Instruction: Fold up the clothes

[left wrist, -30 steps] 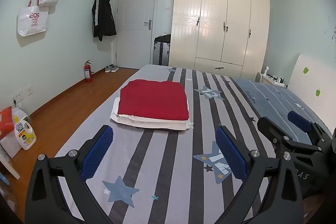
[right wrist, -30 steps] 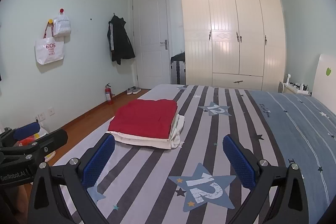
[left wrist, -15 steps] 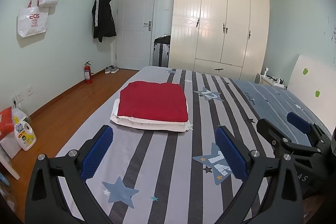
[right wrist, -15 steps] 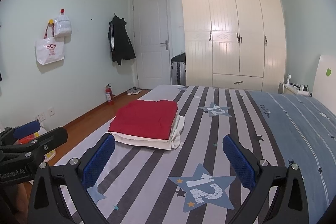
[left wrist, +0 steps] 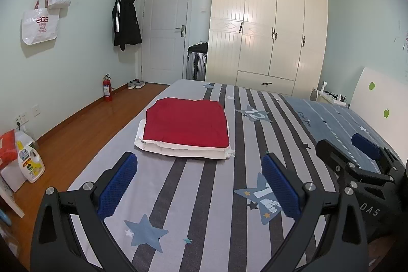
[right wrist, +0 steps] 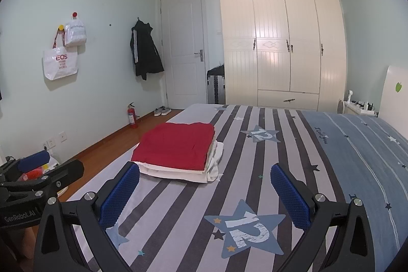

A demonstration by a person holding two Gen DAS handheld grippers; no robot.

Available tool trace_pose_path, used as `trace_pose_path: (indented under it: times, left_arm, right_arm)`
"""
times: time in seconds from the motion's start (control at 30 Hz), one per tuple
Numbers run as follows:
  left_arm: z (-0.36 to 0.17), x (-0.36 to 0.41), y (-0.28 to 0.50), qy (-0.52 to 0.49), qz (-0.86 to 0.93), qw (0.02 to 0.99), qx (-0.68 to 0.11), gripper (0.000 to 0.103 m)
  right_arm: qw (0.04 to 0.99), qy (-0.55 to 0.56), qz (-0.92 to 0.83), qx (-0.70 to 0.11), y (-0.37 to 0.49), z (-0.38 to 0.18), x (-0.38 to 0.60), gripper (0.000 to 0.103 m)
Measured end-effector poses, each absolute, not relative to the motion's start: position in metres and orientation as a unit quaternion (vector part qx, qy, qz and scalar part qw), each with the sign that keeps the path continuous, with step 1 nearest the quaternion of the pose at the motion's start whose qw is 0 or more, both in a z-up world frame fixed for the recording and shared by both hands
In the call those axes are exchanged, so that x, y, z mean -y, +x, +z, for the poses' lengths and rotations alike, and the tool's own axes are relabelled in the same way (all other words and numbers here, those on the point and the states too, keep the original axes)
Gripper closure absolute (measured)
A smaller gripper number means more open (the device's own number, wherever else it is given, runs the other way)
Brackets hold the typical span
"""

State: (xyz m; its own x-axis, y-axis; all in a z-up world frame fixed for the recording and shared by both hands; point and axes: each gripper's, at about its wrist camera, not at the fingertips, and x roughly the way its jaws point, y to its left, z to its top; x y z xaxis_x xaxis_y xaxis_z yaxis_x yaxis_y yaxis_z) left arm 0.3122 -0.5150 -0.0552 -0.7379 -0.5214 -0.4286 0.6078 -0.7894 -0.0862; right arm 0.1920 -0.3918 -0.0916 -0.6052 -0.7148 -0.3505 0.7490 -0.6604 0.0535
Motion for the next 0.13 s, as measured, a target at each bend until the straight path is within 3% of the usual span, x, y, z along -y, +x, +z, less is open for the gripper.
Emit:
trace_pose_path:
  times: [0.13]
  left_arm:
    - [-0.0553,0.5134,0.3118,0.194,-0.927,0.303,-0.109,0.005]
  right_arm:
    - [0.408,0.176,-0.894,-0.048,0.1915,-0.0911,0.3914,0.001]
